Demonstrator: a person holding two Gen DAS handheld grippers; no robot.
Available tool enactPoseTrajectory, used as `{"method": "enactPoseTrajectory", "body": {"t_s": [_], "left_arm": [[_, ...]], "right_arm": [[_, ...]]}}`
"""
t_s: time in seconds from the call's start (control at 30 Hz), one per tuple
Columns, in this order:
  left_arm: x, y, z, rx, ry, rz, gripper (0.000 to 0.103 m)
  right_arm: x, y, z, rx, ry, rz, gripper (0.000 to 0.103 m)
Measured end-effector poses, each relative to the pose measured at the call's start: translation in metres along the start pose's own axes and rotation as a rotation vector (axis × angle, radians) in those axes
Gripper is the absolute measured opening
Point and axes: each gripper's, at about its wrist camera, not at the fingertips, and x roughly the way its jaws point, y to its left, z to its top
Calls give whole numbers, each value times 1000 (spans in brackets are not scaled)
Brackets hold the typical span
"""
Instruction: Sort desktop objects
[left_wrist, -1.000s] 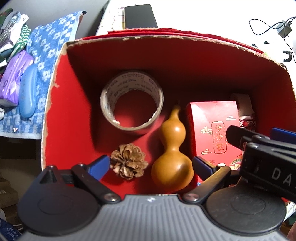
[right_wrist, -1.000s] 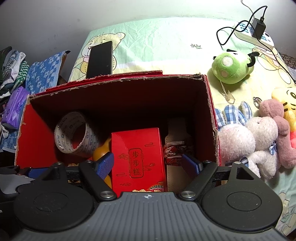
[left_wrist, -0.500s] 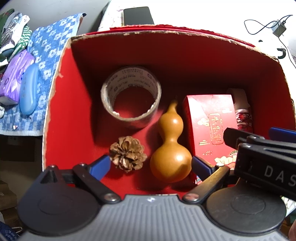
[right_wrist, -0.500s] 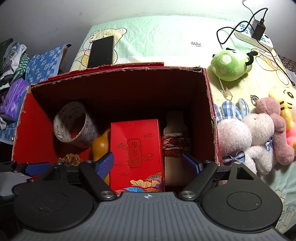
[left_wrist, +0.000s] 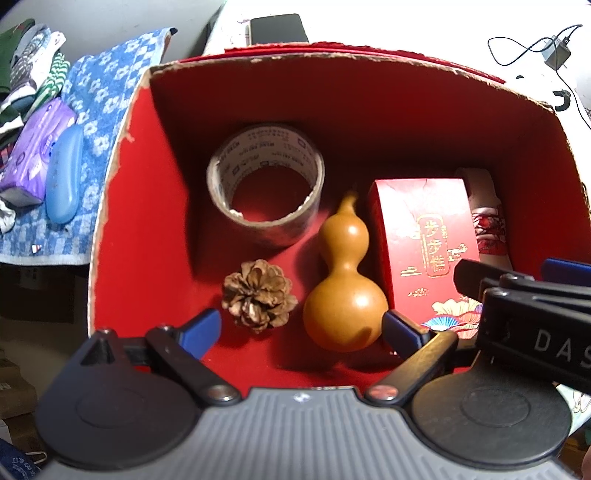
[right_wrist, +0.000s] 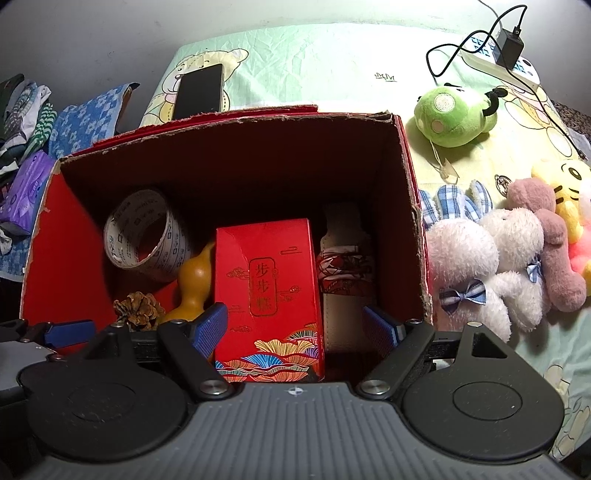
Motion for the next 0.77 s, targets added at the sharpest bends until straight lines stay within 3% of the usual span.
{"method": "enactPoseTrajectory", "body": {"t_s": [0.77], "left_arm": [[-16,6,14,2,-63,24,93]], "right_arm": [[-3,-2,7,32,-30,28,82]]}}
